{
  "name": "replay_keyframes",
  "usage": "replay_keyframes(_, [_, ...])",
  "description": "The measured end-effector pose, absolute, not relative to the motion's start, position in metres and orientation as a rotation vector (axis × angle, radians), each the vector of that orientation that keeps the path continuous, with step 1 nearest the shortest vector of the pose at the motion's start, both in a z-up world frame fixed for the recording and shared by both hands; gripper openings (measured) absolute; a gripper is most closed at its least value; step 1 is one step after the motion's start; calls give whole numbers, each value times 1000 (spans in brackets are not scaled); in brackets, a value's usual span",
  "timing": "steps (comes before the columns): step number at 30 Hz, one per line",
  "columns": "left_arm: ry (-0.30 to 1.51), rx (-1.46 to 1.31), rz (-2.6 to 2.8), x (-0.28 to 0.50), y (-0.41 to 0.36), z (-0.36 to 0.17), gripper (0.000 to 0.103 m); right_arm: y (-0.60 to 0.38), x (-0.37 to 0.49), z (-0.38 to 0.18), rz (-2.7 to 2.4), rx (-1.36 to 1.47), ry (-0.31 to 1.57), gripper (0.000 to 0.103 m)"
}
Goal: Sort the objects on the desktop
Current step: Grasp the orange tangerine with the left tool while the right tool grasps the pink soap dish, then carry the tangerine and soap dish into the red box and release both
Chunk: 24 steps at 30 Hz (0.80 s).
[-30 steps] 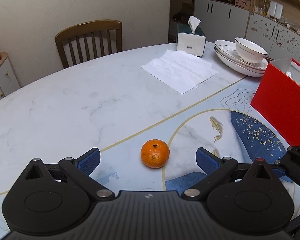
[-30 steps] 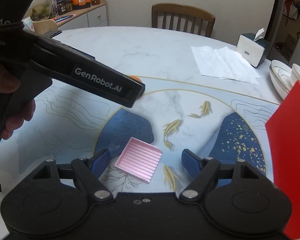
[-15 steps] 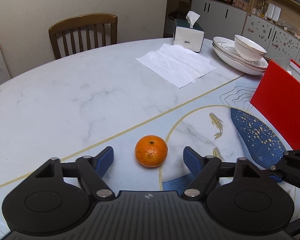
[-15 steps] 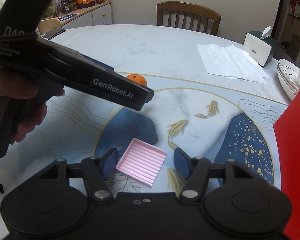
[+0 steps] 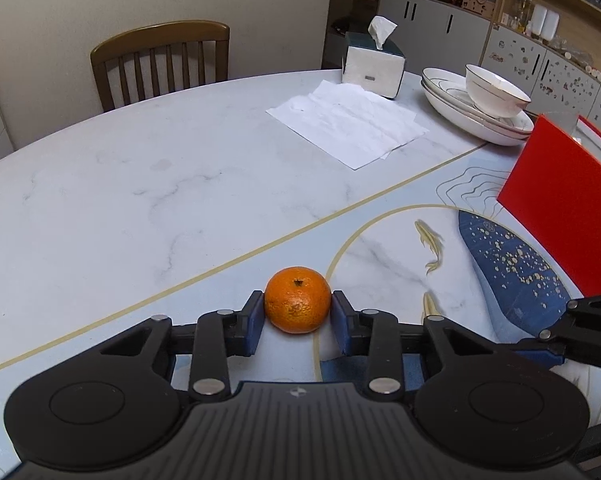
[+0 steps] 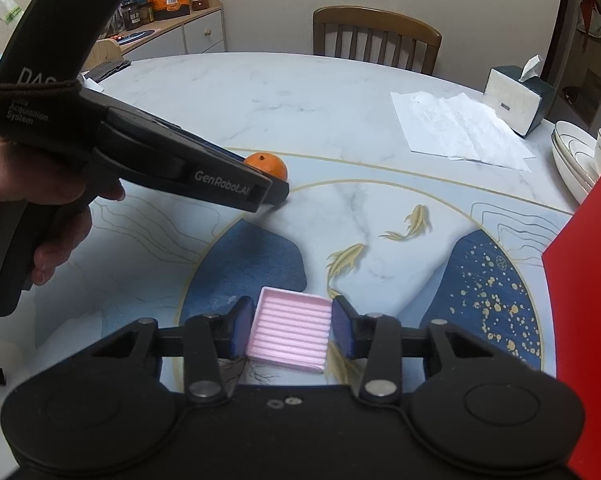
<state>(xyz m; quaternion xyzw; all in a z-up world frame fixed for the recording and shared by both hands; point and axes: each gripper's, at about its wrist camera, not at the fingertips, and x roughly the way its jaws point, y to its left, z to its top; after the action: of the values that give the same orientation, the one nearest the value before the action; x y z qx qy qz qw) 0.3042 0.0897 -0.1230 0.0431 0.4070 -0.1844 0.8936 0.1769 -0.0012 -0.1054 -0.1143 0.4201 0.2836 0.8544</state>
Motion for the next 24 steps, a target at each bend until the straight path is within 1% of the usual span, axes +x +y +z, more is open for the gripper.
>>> replay_keyframes(8, [860, 78, -377, 290, 92, -122, 34, -12, 173, -102, 590, -239, 877, 41])
replay_keyframes(16, [887, 66, -384, 260, 87, -118, 33, -31, 161, -91, 572, -237, 865, 41])
replay_keyframes(24, [880, 70, -392, 229, 72, -101, 33, -58, 149, -74, 557, -203, 850, 41])
